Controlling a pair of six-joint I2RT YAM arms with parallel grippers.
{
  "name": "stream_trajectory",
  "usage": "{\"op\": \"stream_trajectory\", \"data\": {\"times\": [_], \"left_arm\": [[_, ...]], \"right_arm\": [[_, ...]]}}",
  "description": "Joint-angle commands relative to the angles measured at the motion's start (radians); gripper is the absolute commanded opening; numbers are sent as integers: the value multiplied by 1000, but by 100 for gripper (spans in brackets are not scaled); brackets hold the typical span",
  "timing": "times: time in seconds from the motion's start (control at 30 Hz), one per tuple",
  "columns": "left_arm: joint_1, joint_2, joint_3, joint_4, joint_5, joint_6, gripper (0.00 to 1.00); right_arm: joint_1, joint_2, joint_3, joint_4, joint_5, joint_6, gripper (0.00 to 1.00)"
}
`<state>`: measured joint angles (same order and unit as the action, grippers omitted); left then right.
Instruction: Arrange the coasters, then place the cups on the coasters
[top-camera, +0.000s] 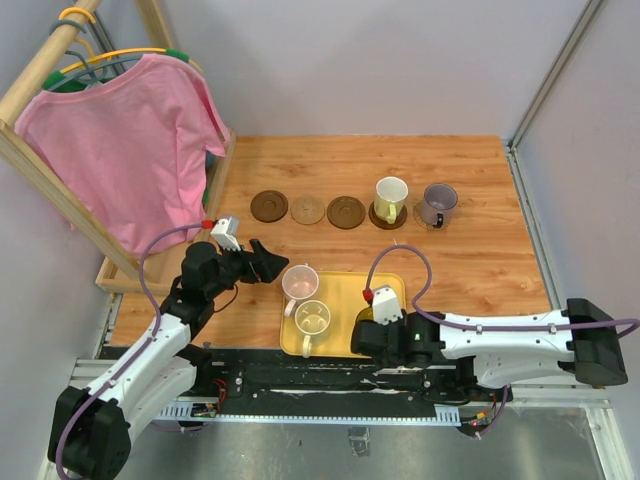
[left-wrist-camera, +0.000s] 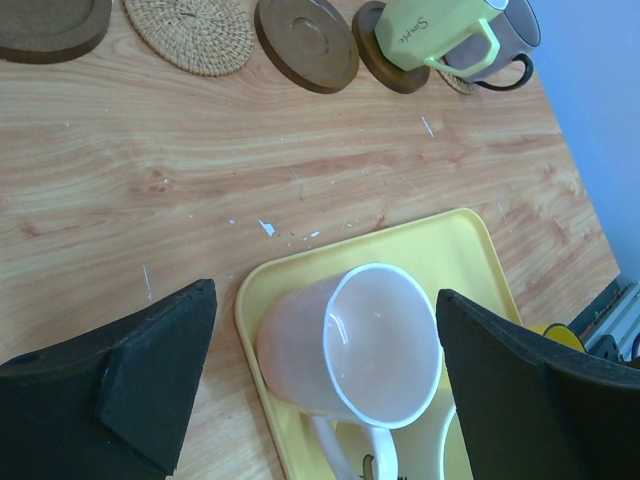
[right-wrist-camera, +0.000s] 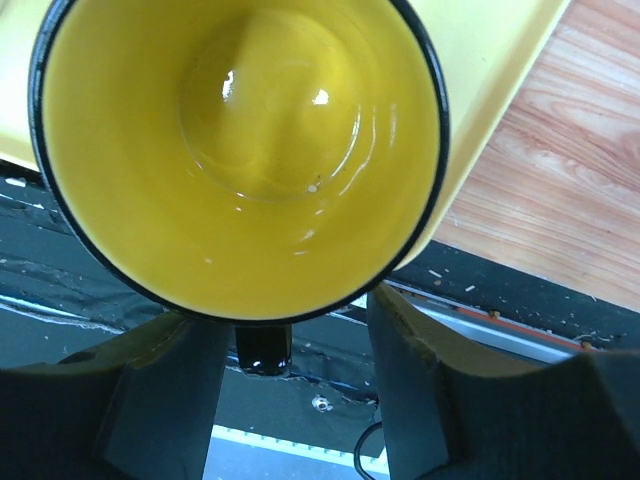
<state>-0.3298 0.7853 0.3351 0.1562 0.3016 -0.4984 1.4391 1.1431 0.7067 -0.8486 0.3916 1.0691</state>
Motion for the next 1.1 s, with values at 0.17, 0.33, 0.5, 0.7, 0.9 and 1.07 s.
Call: {"op": "stream_trajectory", "data": {"times": [0.17, 0.33, 0.5, 0.7, 0.9, 1.07], "left_arm": [[-10, -15, -11, 25, 11, -3, 95], [-11, -25, -18, 23, 8, -5, 96], [-10, -29, -24, 23, 8, -8, 96], [-11, -31, -25, 23, 8, -4, 96], [-10, -38, -7, 16, 8, 7, 96], [-10, -44, 19, 1, -1, 24, 96]], "right_arm": [[15, 52, -3, 79, -2, -45, 50], [14, 66, -11, 82, -8, -43, 29], [14, 70, -12, 70, -6, -24, 1], [15, 74, 34, 29, 45, -22, 1], [8, 108, 164, -70, 249, -21, 1], [-36, 138, 241, -52, 322, -60, 1]]}}
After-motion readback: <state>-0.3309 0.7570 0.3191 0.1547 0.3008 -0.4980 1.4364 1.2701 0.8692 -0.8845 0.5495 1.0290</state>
